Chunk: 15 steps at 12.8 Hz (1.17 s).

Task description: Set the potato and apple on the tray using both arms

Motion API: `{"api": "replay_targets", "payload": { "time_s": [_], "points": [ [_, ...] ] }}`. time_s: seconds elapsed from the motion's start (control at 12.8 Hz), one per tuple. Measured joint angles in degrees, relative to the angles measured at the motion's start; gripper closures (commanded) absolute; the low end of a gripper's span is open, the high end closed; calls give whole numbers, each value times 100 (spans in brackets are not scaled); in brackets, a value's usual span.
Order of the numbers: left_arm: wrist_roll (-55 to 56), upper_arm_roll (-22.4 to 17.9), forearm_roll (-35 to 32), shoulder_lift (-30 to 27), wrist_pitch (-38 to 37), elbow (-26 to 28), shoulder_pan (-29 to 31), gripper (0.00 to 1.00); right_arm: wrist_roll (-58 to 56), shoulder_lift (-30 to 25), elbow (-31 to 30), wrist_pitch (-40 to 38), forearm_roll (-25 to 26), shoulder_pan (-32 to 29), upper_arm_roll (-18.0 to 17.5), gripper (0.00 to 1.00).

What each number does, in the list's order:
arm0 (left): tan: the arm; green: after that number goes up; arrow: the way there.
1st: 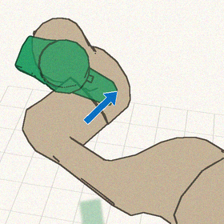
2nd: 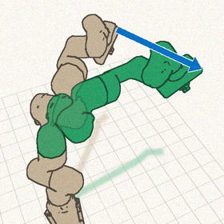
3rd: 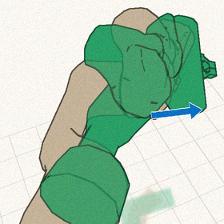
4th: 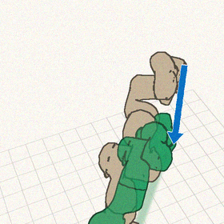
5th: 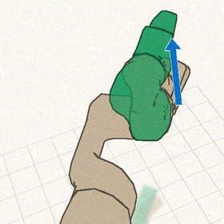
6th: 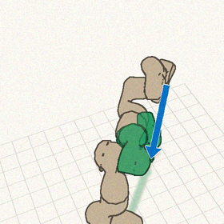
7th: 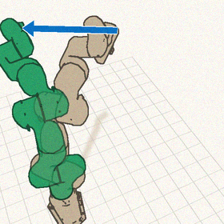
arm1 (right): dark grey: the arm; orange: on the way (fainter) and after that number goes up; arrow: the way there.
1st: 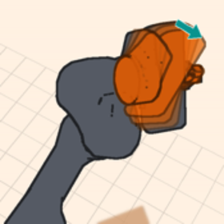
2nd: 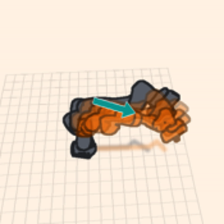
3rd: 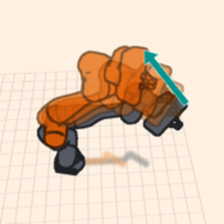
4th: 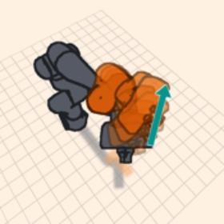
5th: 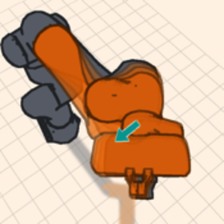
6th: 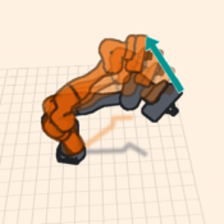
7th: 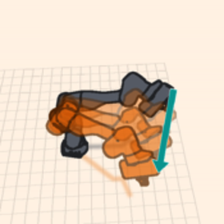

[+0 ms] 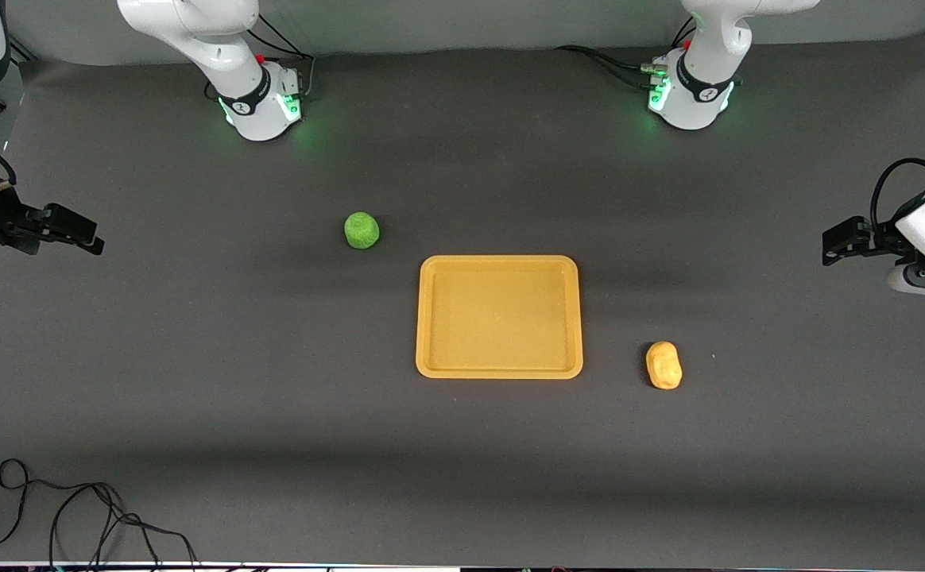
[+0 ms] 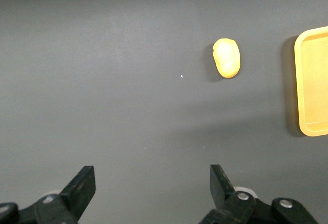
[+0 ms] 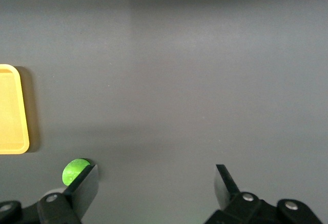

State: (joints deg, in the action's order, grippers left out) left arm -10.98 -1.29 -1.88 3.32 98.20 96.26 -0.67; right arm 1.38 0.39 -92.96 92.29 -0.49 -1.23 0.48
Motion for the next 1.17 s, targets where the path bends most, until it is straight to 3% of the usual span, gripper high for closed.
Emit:
{"api": "replay_targets", "payload": {
  "time_s": [1.17],
  "points": [
    [219,25,214,118,-58,75,-9,0,0,0,6,-247,0,-4,11,0]
  ]
}}
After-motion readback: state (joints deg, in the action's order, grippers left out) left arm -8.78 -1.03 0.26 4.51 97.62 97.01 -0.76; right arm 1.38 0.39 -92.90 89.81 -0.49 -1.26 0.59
